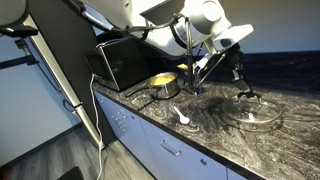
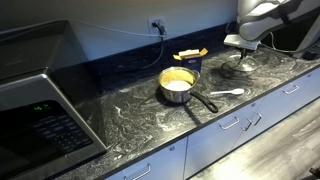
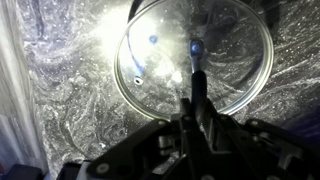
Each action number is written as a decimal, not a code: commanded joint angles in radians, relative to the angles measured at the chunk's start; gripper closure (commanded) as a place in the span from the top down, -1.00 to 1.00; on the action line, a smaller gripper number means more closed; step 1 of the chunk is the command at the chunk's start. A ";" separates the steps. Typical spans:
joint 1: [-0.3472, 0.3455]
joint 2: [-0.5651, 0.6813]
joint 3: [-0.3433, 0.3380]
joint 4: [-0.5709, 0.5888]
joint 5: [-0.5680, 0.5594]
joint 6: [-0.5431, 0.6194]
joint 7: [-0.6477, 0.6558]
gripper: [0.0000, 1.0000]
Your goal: Take the lid off of the pot then stir the pot with the spoon
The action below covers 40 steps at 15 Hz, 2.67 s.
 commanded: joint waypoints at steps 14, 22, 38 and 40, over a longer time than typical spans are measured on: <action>0.003 0.109 -0.022 0.150 0.065 -0.090 0.022 -0.19; 0.037 0.003 -0.043 0.080 0.040 -0.174 0.043 0.95; 0.044 -0.418 0.118 -0.299 0.211 -0.440 0.357 1.00; 0.032 -0.364 0.126 -0.232 0.190 -0.471 0.337 1.00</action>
